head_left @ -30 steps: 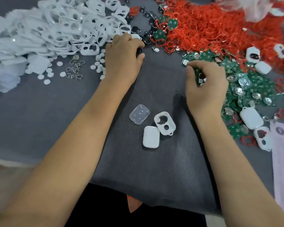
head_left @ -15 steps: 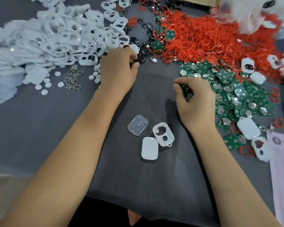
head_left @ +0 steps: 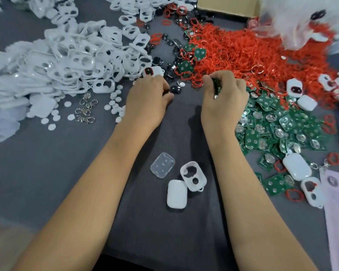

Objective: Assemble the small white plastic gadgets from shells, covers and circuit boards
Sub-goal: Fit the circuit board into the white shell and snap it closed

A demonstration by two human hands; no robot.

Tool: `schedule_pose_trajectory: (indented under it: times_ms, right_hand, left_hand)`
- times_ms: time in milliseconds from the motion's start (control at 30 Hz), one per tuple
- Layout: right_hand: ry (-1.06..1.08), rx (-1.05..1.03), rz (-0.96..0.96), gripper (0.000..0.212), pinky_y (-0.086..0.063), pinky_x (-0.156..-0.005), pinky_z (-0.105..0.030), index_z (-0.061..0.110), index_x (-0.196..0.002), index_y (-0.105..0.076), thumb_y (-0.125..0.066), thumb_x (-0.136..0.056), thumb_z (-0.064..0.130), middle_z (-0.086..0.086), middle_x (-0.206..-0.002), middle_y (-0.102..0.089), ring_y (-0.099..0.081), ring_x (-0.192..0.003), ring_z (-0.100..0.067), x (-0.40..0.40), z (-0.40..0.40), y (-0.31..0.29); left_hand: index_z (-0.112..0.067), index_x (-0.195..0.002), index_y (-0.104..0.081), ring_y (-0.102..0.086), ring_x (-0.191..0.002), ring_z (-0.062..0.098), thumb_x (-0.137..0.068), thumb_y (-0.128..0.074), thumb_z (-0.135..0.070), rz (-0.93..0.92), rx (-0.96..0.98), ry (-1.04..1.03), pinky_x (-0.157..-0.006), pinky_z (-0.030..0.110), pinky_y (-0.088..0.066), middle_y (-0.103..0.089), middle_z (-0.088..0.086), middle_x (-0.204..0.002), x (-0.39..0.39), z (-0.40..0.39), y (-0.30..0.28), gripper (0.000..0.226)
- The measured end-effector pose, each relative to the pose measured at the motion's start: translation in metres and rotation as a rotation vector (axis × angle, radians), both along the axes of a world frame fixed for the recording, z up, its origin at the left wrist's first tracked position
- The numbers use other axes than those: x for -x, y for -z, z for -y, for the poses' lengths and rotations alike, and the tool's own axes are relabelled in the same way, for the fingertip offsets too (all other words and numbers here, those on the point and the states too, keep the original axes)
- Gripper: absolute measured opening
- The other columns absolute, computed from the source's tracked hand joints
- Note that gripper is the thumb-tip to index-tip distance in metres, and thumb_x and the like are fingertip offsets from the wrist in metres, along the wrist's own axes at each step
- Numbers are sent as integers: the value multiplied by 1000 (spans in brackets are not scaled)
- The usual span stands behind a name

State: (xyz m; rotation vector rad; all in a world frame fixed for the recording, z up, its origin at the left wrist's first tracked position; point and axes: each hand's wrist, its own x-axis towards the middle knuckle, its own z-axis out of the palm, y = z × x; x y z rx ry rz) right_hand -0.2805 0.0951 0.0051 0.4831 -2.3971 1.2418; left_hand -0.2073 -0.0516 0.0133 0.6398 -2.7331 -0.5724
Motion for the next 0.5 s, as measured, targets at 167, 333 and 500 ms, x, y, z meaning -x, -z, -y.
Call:
schedule_pose_trajectory:
  times_ms: [167,333,500]
  right_hand:
    - [53,39,37,22,-42,-85,-46,7,-108,-62,-51,-107,27,-6,-92,-70,-58,-90,-31,9,-7,-1]
    - [11,9,98,15,-43,-84,-48,10,-110,-64,-55,-105,20,-5,-97,-66,-54,-92,-30,7,-10,-1]
    - [-16,-3,120,13,-44,-88,-50,14,-108,-65,-57,-103,21,1,-98,-66,-54,-96,-27,7,-6,0]
  left_hand:
    - [-22,-108,-57,-61,-100,24,-100,-64,-28,29,76,134,-72,38,-45,-63,-1,-106,13,-18,-10,12]
    - [-19,-102,-45,-57,-76,25,-98,-50,-21,-97,-79,131,-61,37,-35,-61,-1,-86,39,-38,-15,7]
    - [-21,-123,-61,-60,-104,27,-102,-57,-36,-45,37,136,-83,41,-45,-67,2,-112,48,-38,5,26]
